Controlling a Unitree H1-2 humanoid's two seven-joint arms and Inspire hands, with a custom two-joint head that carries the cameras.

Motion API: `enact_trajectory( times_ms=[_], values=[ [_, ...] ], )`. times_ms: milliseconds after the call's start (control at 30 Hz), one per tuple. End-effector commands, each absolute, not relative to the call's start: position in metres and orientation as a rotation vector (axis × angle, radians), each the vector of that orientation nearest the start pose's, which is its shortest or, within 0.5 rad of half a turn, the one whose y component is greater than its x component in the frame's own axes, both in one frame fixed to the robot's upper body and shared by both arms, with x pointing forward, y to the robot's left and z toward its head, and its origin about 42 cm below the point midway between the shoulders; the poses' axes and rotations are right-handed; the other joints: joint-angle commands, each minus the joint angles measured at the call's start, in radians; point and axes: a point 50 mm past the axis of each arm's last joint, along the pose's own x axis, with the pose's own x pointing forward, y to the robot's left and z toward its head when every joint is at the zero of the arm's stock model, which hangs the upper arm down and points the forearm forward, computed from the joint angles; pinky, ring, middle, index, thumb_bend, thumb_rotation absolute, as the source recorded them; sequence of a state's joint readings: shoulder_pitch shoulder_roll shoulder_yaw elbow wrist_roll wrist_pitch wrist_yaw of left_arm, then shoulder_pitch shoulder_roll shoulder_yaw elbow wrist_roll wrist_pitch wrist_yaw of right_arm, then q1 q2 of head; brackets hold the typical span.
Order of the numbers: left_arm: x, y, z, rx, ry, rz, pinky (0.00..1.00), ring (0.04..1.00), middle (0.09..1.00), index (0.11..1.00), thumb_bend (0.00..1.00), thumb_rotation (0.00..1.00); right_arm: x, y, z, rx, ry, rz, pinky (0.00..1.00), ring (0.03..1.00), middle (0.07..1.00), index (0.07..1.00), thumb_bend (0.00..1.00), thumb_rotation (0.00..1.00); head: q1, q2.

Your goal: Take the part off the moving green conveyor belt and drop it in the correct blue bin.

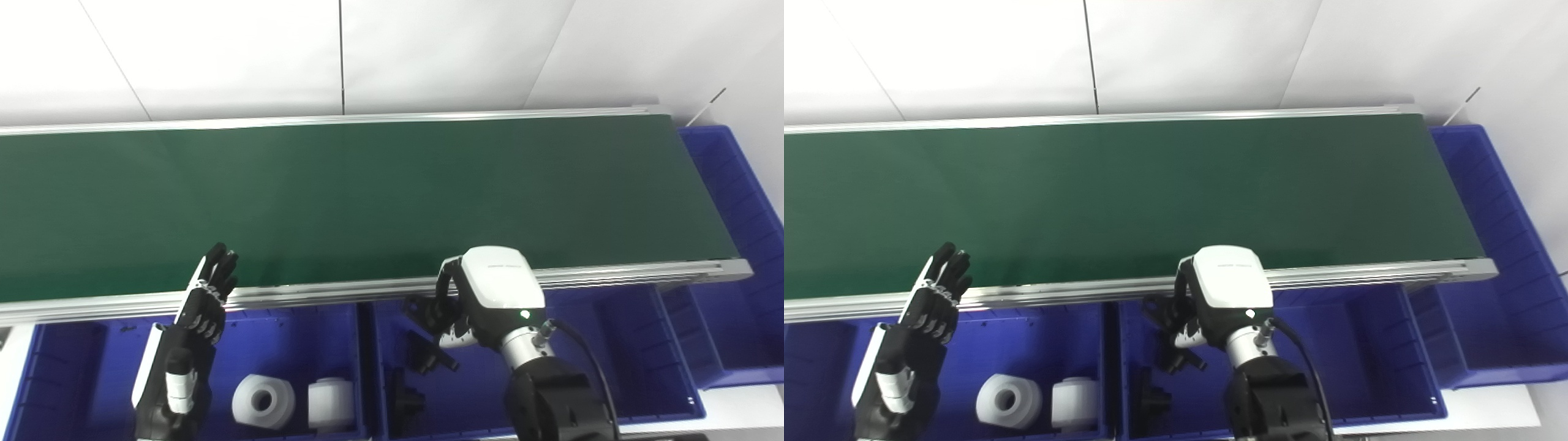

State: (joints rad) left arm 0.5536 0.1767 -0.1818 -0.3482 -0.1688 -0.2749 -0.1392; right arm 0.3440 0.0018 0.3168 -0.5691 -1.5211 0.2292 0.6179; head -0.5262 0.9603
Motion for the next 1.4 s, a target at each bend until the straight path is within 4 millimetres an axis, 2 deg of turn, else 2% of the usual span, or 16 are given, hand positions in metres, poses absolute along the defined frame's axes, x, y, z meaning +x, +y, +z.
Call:
enact_trajectory(
  times_ms=[0,400,433,467,500,567,700,800,1000,1100,1167,1233,1267,1300,1333,1367],
  values=[
    [0.101,0.227,0.115,-0.075,-0.099,-0.222,0.97,0.97,0.938,0.979,0.68,1.0,0.167,-0.159,0.153,-1.384,0.268,0.326,0.14,0.213,0.47,0.486,0.53,0.0,0.0,-0.002],
    [0.105,0.229,0.117,-0.078,-0.098,-0.228,0.96,0.967,0.933,0.97,0.69,1.0,0.174,-0.165,0.147,-1.524,0.465,0.351,0.14,0.213,0.47,0.491,0.53,0.0,0.017,-0.021],
    [0.105,0.229,0.117,-0.076,-0.099,-0.23,0.96,0.967,0.932,0.969,0.69,1.0,0.174,-0.165,0.148,-1.533,0.471,0.361,0.16,0.236,0.471,0.531,0.54,0.0,0.016,-0.016],
    [0.106,0.229,0.117,-0.072,-0.101,-0.229,0.96,0.966,0.932,0.967,0.68,1.0,0.174,-0.165,0.149,-1.557,0.485,0.383,0.28,0.368,0.519,0.65,0.68,0.12,0.017,-0.015],
    [0.106,0.229,0.117,-0.069,-0.103,-0.229,0.96,0.966,0.932,0.966,0.68,1.0,0.173,-0.166,0.151,-1.577,0.506,0.41,0.3,0.399,0.536,0.664,0.72,0.17,0.02,-0.01],
    [0.106,0.229,0.117,-0.068,-0.103,-0.226,0.95,0.962,0.931,0.963,0.68,1.0,0.172,-0.166,0.153,-1.619,0.541,0.464,0.51,0.602,0.664,0.72,0.94,0.44,0.02,-0.007],
    [0.107,0.228,0.117,-0.073,-0.103,-0.227,0.96,0.965,0.935,0.965,0.69,1.0,0.17,-0.166,0.157,-1.657,0.59,0.534,0.94,0.829,0.79,0.769,1.0,0.63,0.024,-0.009],
    [0.107,0.227,0.116,-0.075,-0.099,-0.222,0.96,0.964,0.931,0.964,0.7,1.0,0.169,-0.164,0.16,-1.696,0.599,0.573,1.0,0.879,0.83,0.785,1.0,0.69,0.029,-0.013],
    [0.105,0.224,0.116,-0.071,-0.1,-0.225,0.95,0.959,0.927,0.964,0.71,1.0,0.166,-0.164,0.165,-1.681,0.599,0.578,1.0,0.877,0.829,0.792,1.0,0.66,0.055,-0.019],
    [0.104,0.222,0.116,-0.072,-0.1,-0.228,0.95,0.964,0.929,0.965,0.71,1.0,0.162,-0.164,0.174,-1.589,0.564,0.531,0.92,0.816,0.799,0.782,1.0,0.58,0.082,-0.022],
    [0.103,0.22,0.115,-0.072,-0.103,-0.232,0.96,0.968,0.933,0.963,0.7,1.0,0.159,-0.164,0.182,-1.521,0.537,0.51,0.8,0.76,0.775,0.78,0.98,0.54,0.108,-0.029],
    [0.101,0.216,0.113,-0.071,-0.102,-0.235,0.96,0.969,0.933,0.962,0.71,1.0,0.15,-0.162,0.193,-1.334,0.455,0.481,0.72,0.724,0.757,0.766,0.93,0.54,0.147,-0.037],
    [0.1,0.213,0.112,-0.07,-0.102,-0.238,0.97,0.972,0.934,0.963,0.72,1.0,0.144,-0.162,0.198,-1.203,0.408,0.457,0.63,0.691,0.731,0.749,0.89,0.54,0.201,-0.052],
    [0.099,0.211,0.111,-0.069,-0.104,-0.24,0.98,0.969,0.931,0.965,0.73,1.0,0.138,-0.16,0.203,-1.06,0.354,0.429,0.52,0.626,0.683,0.714,0.84,0.57,0.201,-0.052],
    [0.098,0.208,0.109,-0.062,-0.105,-0.242,0.98,0.968,0.929,0.965,0.74,1.0,0.131,-0.159,0.206,-0.928,0.304,0.402,0.48,0.598,0.659,0.695,0.82,0.59,0.251,-0.062],
    [0.097,0.206,0.108,-0.058,-0.105,-0.243,0.98,0.965,0.926,0.967,0.74,1.0,0.127,-0.158,0.207,-0.849,0.274,0.383,0.46,0.568,0.632,0.672,0.79,0.62,0.251,-0.062]
  ],
)
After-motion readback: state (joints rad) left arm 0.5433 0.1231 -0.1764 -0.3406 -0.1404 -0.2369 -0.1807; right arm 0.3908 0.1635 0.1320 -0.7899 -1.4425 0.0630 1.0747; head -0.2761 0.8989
